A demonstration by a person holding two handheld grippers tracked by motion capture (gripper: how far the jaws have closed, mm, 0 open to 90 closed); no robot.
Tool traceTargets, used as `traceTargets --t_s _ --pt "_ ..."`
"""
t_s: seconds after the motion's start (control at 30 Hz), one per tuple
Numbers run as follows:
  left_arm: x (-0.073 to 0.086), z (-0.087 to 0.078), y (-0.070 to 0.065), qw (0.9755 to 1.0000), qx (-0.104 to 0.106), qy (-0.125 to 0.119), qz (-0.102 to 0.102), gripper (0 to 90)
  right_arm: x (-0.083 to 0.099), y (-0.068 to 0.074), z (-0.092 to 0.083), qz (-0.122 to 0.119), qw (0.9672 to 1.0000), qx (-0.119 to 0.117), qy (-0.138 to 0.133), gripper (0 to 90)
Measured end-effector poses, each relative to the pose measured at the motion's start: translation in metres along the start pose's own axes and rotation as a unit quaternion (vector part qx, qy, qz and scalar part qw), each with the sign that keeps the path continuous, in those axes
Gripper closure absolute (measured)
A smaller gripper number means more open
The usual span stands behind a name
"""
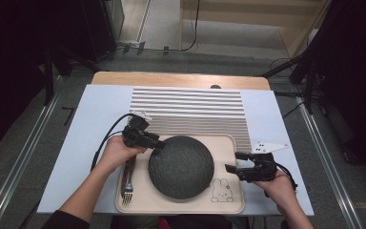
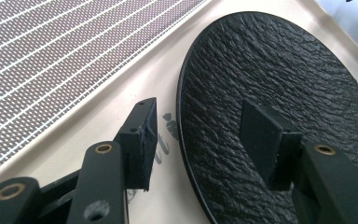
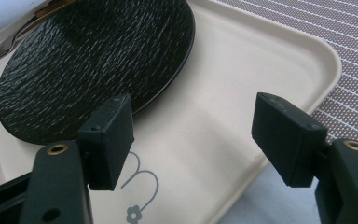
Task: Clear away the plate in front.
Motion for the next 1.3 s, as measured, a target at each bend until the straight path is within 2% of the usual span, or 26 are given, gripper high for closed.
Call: traceTargets --t_s 0.23,0.6,1.07,1.23,1.3 --pt "-0.001 -0.012 -0.002 0.9996 0.004 -0.025 0.008 42.3 0.001 -0.001 0.001 0.0 1.0 -0.003 0.003 28.1" --pt "0.003 -0.024 -0.003 0.9992 0.011 -0.039 0.009 40.0 0.001 0.0 0.002 0.001 1.0 -0.006 0.005 27.8" --pt "0.021 -0.043 -0.002 0.9983 0.008 -0.058 0.004 40.0 0.001 -0.001 0.002 0.001 1.0 -0.008 0.001 27.7" --pt "0.029 -0.049 -0.004 0.9981 0.003 -0.061 0.009 39.9 0.001 -0.001 0.002 0.001 1.0 -0.008 0.001 27.7" --pt "0.031 -0.051 -0.004 0.9979 0.003 -0.063 0.013 36.0 0.001 -0.001 0.001 0.001 1.0 -0.008 0.001 27.7"
Point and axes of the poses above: each handheld gripper's, and its own axes: z roughly forward along the jaws, x roughly out of its underside, y roughly to its left, the point moved 4 cm from there along z, roughly forward along the jaws, and after that the axes turned 2 degrees about y, right-handed, at the moved point
